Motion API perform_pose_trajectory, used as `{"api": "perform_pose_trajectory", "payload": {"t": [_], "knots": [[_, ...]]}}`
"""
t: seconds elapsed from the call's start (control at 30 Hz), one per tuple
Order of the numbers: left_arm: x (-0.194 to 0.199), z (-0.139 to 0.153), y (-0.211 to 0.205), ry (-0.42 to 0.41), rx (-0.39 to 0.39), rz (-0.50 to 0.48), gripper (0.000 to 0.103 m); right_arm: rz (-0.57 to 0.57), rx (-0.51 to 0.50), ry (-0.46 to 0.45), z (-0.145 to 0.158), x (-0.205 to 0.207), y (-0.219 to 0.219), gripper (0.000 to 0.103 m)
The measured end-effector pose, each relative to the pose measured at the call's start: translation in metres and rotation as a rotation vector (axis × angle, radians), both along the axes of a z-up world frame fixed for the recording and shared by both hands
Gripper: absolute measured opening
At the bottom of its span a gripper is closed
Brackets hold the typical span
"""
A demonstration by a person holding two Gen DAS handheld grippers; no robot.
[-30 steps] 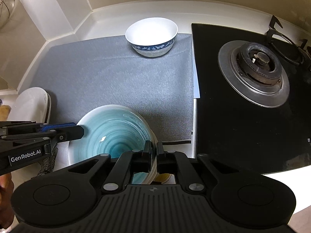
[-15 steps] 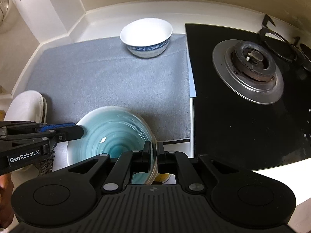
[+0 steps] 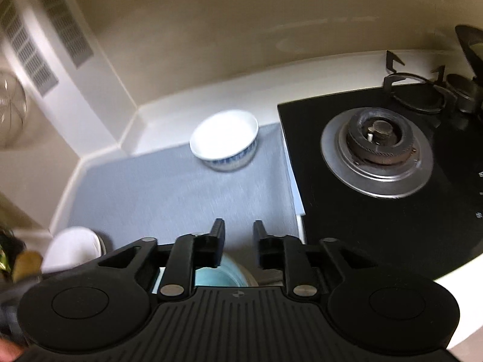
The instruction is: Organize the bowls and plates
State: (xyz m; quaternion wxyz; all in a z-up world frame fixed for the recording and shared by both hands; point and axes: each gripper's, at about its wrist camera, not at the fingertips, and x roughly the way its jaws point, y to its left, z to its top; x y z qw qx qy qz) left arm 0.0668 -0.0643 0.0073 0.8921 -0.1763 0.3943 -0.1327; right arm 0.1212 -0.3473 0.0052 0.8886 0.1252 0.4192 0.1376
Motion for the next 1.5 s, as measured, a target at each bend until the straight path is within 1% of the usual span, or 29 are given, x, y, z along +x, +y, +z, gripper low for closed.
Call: {"api": "perform_pose_trajectory", "payload": {"t": [0.1,0.2,0.27,0.3,0.33,0.43,0.5,0.6,0.8,0.83,0.87,0.9,0.93,0.97,1.0,1.13,1.3,1.43,1.5], "knots": [[-0.004,0.005,-0.004,-0.006,0.025,0.028,0.025,0.005,0.028,-0.003,-0.003,0.031,-0.004,0.030],[-0.006,0.015,-0.007,0.006,0.054,0.086,0.026,0.025,0.059,-0.002,-0.009,0.067,-0.007,0.032],[-0.006,0.020,-0.010,0.007,0.069,0.122,0.032,0.043,0.058,0.005,-0.017,0.093,-0.007,0.034],[-0.006,0.022,-0.012,0.009,0.087,0.137,0.033,0.050,0.061,0.015,-0.021,0.106,-0.007,0.037],[-0.005,0.022,-0.015,0.017,0.105,0.151,0.033,0.054,0.066,0.026,-0.026,0.118,-0.006,0.038],[-0.009,0.027,-0.022,0.033,0.132,0.205,0.033,0.061,0.079,0.069,-0.043,0.152,-0.004,0.043],[-0.014,0.030,-0.028,0.039,0.153,0.234,0.033,0.069,0.087,0.092,-0.054,0.173,-0.002,0.050],[-0.023,0.033,-0.035,0.050,0.183,0.269,0.033,0.078,0.091,0.127,-0.069,0.197,0.002,0.050],[-0.037,0.037,-0.036,0.065,0.190,0.375,0.033,0.118,0.083,0.173,-0.086,0.222,0.012,0.049],[-0.039,0.037,-0.035,0.068,0.190,0.391,0.033,0.122,0.072,0.182,-0.088,0.225,0.013,0.048],[-0.041,0.038,-0.035,0.072,0.192,0.404,0.033,0.126,0.070,0.189,-0.089,0.227,0.015,0.041],[-0.042,0.038,-0.036,0.074,0.195,0.413,0.033,0.130,0.079,0.194,-0.091,0.229,0.015,0.028],[-0.042,0.039,-0.037,0.074,0.198,0.417,0.033,0.133,0.081,0.198,-0.091,0.230,0.016,0.025],[-0.042,0.040,-0.038,0.074,0.201,0.420,0.033,0.141,0.082,0.197,-0.091,0.231,0.017,0.018],[-0.042,0.041,-0.039,0.073,0.204,0.423,0.033,0.150,0.081,0.195,-0.091,0.231,0.020,0.016],[-0.043,0.046,-0.044,0.062,0.211,0.435,0.033,0.164,0.032,0.181,-0.088,0.229,0.027,0.015],[-0.037,0.049,-0.048,0.048,0.218,0.431,0.033,0.223,0.045,0.217,-0.087,0.228,0.028,0.014],[-0.034,0.050,-0.049,0.037,0.225,0.431,0.033,0.327,0.049,0.268,-0.088,0.219,0.038,0.014],[-0.036,0.049,-0.049,0.038,0.231,0.431,0.033,0.387,0.033,0.284,-0.088,0.212,0.046,0.014]]}}
